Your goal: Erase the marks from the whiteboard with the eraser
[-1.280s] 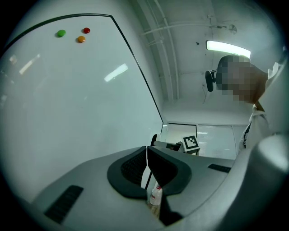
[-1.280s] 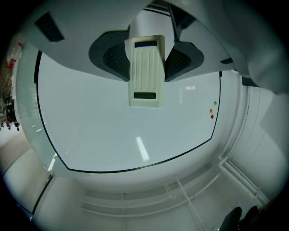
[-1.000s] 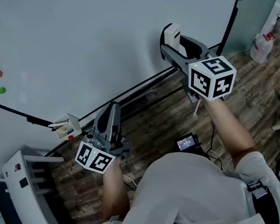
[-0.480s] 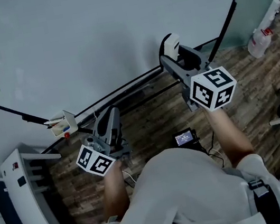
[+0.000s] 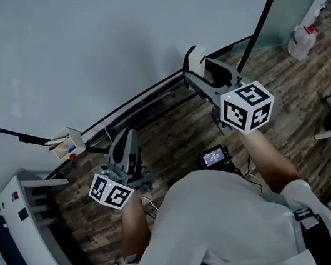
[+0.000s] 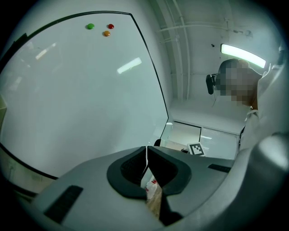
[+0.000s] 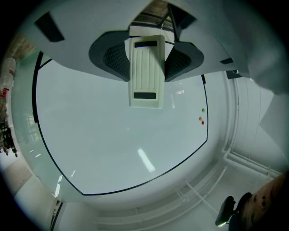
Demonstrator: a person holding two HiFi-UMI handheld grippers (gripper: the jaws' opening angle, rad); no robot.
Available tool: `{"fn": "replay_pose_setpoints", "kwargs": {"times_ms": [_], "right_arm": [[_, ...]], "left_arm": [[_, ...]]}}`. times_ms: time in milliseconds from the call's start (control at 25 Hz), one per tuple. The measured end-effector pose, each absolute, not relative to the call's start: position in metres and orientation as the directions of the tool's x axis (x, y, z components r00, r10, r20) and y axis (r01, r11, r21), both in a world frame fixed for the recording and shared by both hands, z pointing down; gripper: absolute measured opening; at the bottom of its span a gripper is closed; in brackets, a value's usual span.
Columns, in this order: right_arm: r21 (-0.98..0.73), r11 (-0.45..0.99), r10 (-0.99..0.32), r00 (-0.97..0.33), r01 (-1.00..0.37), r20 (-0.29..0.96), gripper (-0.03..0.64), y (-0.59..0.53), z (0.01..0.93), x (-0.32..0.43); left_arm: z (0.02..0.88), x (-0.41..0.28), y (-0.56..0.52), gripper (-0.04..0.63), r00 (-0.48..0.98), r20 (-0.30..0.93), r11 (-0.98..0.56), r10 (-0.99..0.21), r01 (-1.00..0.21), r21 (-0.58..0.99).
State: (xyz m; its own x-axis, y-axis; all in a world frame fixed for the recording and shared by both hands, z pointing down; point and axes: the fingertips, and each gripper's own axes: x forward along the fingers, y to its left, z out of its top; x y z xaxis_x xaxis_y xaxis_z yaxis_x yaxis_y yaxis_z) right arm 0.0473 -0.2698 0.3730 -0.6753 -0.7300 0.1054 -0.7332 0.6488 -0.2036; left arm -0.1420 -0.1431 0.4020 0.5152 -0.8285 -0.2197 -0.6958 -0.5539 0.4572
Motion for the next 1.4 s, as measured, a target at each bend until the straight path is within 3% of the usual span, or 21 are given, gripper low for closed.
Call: {"fn": "replay_pose_setpoints", "kwargs": {"times_ms": [1400], "right_arm": [[-0.212, 0.686, -0.670, -0.718, -0.696, 0.188, 0.256, -0.245, 0.413, 0.039]], "left_arm": [[0.425, -0.131, -0.133, 0.008, 0.521, -0.172, -0.530, -0.836, -0.685, 0.500]]}}
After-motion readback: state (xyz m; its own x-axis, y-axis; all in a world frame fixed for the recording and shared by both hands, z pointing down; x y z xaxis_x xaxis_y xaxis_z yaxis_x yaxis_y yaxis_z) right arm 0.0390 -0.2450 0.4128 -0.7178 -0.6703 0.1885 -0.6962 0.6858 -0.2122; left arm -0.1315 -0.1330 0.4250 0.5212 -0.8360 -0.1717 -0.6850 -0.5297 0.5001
